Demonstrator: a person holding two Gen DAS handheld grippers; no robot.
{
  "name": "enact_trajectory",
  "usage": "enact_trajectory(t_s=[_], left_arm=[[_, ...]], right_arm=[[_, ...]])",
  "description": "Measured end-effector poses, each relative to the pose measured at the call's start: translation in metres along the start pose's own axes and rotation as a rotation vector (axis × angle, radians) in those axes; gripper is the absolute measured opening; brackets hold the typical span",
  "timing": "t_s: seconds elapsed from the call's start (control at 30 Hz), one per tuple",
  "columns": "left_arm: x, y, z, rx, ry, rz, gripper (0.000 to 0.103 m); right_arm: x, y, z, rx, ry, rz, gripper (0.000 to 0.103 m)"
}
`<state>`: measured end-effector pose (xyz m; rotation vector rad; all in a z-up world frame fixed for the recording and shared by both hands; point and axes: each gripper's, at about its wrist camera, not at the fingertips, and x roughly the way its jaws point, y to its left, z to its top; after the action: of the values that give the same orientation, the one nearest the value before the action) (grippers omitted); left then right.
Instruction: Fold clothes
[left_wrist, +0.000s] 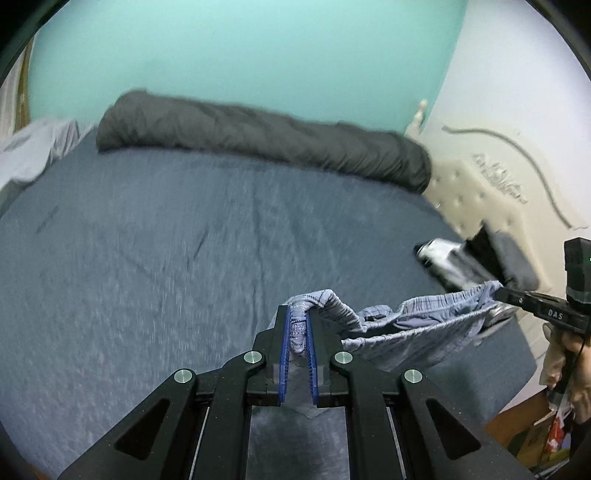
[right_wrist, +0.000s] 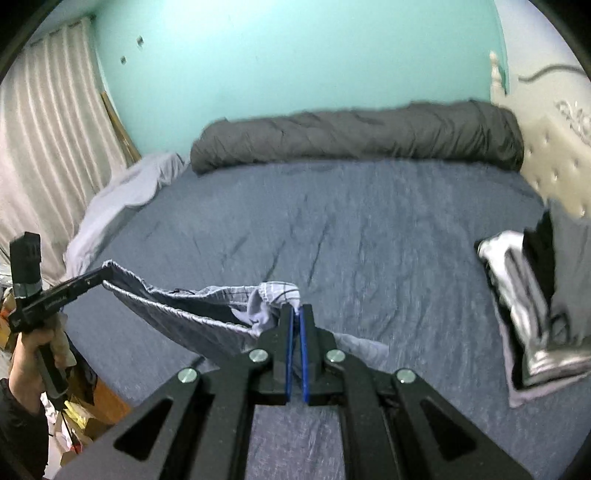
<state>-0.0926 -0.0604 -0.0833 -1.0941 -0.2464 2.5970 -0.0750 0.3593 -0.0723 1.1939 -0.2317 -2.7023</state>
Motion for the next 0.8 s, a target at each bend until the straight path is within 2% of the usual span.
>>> enact_trajectory(t_s=[0.17, 0.27, 0.43, 0.57, 0.63, 0.8], left_arm=[[0.063, 0.024, -0.041, -0.059, 0.121, 0.023, 0.009], [0.093, 0.034, -0.065, -0.086, 0.184, 0.029, 0.009], [0.137, 0.049, -0.101, -0.128, 0.281, 0.039, 0.011], [0.146, 0.049, -0.113, -0.111, 0.331, 0.044, 0.012], [0.142, 0.049, -0.116, -0.106, 0.337, 0.049, 0.022], [0.125, 0.055, -0.105, -0.093, 0.312, 0.096, 0.034]], right_arm=[[0.065, -0.02, -0.033, 0.045, 0.139, -0.011, 0.003], [0.111, -0.034, -0.064, 0.065, 0.236, -0.019, 0.003], [0.16, -0.055, -0.1, 0.099, 0.342, -0.025, 0.003], [0.176, -0.051, -0.119, 0.055, 0.399, -0.038, 0.003], [0.179, -0.048, -0.122, 0.043, 0.417, -0.033, 0.003], [0.177, -0.047, -0.132, 0.025, 0.464, -0.039, 0.006]])
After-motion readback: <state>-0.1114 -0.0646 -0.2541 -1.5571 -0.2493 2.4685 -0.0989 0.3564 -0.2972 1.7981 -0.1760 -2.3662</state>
